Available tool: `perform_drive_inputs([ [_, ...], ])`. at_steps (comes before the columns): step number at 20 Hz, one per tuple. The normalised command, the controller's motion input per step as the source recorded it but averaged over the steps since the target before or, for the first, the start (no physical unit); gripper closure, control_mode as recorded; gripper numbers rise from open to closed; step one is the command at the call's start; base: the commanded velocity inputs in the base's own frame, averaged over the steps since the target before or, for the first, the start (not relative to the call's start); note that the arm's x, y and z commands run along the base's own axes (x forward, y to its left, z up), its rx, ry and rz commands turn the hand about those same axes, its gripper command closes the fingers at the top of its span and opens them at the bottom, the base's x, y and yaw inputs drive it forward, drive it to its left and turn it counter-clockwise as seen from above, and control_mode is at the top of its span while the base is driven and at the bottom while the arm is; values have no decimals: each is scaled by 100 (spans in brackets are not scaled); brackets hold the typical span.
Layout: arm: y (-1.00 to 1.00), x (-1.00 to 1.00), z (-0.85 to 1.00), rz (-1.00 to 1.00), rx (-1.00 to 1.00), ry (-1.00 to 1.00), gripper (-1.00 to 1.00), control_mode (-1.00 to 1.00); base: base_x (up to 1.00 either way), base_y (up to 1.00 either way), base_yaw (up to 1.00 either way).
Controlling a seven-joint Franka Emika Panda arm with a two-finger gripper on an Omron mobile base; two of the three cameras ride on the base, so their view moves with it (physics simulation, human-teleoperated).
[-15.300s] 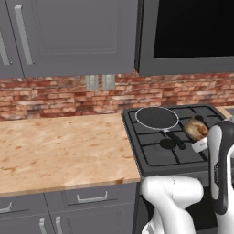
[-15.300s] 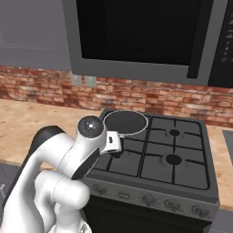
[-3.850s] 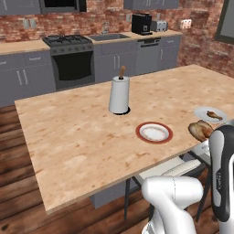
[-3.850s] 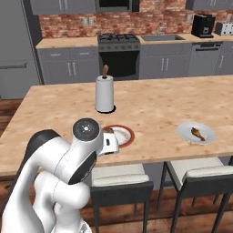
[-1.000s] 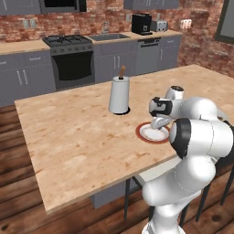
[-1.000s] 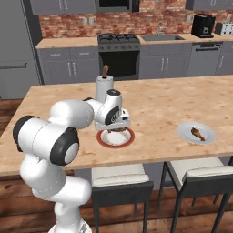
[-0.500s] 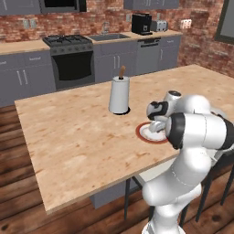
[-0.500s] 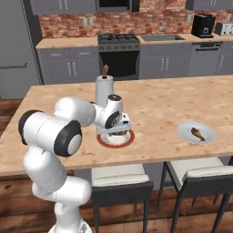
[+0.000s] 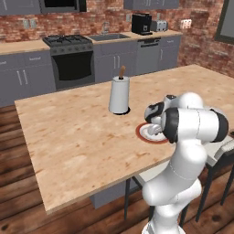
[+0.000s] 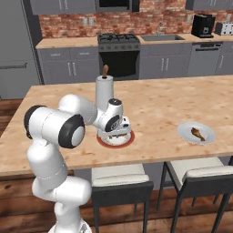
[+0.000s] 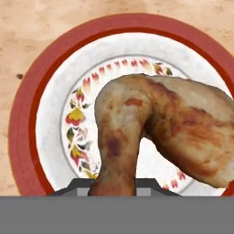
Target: Take the chicken drumsticks from the pan and place one on each plate on the dining counter.
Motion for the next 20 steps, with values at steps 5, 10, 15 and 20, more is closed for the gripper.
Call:
perform_drive_inputs([
  [5, 0, 18, -19, 0, 0, 0, 100, -100, 0, 0, 0],
  [10, 0, 14, -16, 0, 0, 0, 100, -100, 0, 0, 0],
  [15, 0, 1, -3, 0, 0, 0, 100, -100, 0, 0, 0],
  [20, 0, -8, 0, 0, 0, 0, -100, -100, 0, 0, 0],
])
